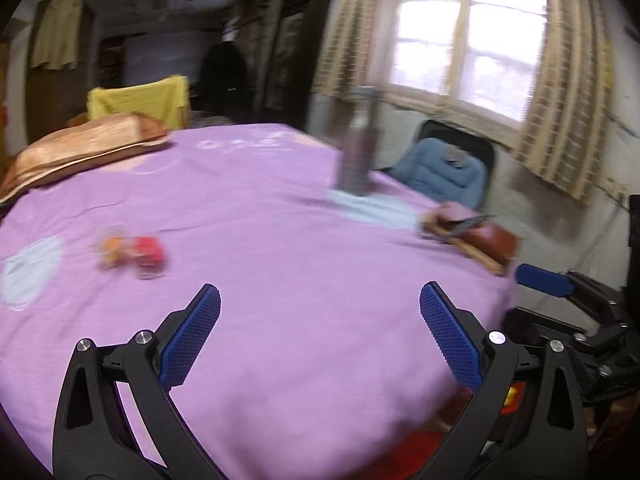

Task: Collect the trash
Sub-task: 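Swing both tools back over the table toward the two clear cups, then grasp the orange cup with the left tool while the right tool grasps the red-item container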

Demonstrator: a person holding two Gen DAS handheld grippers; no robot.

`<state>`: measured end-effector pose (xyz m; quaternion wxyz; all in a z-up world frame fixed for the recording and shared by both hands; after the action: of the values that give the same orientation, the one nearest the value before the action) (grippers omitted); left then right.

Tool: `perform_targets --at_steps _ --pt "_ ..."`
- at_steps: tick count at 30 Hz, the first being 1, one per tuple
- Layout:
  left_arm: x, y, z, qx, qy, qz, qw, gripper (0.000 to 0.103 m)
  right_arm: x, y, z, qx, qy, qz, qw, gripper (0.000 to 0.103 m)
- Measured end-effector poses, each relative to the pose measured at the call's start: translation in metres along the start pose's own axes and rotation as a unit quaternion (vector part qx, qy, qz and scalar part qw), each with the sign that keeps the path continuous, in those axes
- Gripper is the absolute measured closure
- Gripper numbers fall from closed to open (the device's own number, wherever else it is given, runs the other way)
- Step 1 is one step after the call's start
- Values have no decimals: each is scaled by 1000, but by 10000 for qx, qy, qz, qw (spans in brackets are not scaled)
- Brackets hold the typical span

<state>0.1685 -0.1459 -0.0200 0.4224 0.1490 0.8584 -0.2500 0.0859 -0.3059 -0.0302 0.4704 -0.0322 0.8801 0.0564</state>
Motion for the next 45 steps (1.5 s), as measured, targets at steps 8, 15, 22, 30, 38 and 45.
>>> perform_targets --at_steps 8,15,22,30,38,45 --pt "-42 139 25 -1370 298 -626 9881 7 -36 45 76 -623 419 -347 9966 16" --pt "-59 221 56 -1819 838 -1123 9733 7 -55 79 136 -1128 728 -504 9897 16" --pt "-56 236 91 -2108 1220 -700 9673 7 -65 107 180 -1347 1149 -940 9797 15" --pt "-57 262 84 -2213 1281 -1167 9597 7 -82 152 248 -1201 1531 -1778 9646 15" --pt "-62 266 79 -2114 1224 -1302 9609 7 -95 162 302 -1100 1664 -1802 9632 35" --pt "-57 240 94 -1793 1325 -804 9715 7 -102 115 293 -871 1513 -1280 9763 52"
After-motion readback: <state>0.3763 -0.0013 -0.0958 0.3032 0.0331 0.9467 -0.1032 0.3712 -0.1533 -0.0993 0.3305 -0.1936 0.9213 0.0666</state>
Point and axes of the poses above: each gripper's, at about its wrist camera, not at the fingertips, and z roughly the way its jaws point, y to its left, x to its underside, the point moved 4 cm from there along z, roughly the way its jaws point, and after that the axes turned 12 degrees about -z, right-handed, at the moved point
